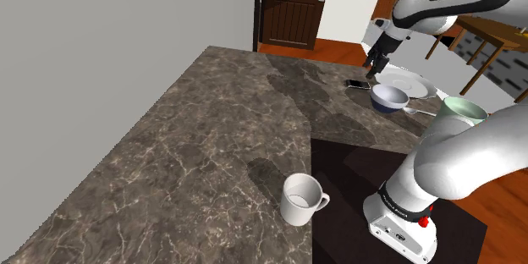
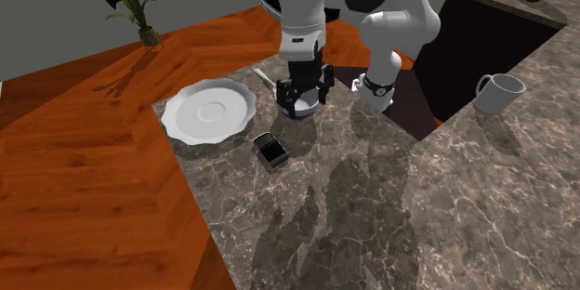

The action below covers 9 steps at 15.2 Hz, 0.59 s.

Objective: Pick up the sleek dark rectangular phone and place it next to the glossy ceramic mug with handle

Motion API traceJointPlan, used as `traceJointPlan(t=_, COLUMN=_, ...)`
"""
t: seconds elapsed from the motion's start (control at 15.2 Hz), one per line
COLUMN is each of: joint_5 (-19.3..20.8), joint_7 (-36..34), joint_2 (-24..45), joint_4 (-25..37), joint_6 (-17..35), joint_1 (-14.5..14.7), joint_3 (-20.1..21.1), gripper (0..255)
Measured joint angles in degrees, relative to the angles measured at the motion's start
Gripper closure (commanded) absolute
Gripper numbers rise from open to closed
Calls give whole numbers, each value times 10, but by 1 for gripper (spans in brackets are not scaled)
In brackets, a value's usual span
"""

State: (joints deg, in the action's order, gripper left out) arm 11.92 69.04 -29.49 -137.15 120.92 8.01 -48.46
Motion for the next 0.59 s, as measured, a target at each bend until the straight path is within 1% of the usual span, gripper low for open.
traceJointPlan(t=0.2, joint_5=-40, joint_7=87, joint_2=70, joint_4=39, joint_6=22, joint_1=58, joint_3=-85, gripper=0)
traceJointPlan(t=0.33, joint_5=-88, joint_7=160, joint_2=130, joint_4=65, joint_6=37, joint_1=114, joint_3=-161, gripper=0)
traceJointPlan(t=0.4, joint_5=-122, joint_7=203, joint_2=166, joint_4=81, joint_6=38, joint_1=149, joint_3=-207, gripper=0)
traceJointPlan(t=0.46, joint_5=-180, joint_7=267, joint_2=247, joint_4=109, joint_6=30, joint_1=209, joint_3=-287, gripper=0)
traceJointPlan(t=0.53, joint_5=-265, joint_7=343, joint_2=314, joint_4=126, joint_6=19, joint_1=184, joint_3=-273, gripper=0)
traceJointPlan(t=0.59, joint_5=-351, joint_7=415, joint_2=394, joint_4=151, joint_6=-8, joint_1=164, joint_3=-276, gripper=0)
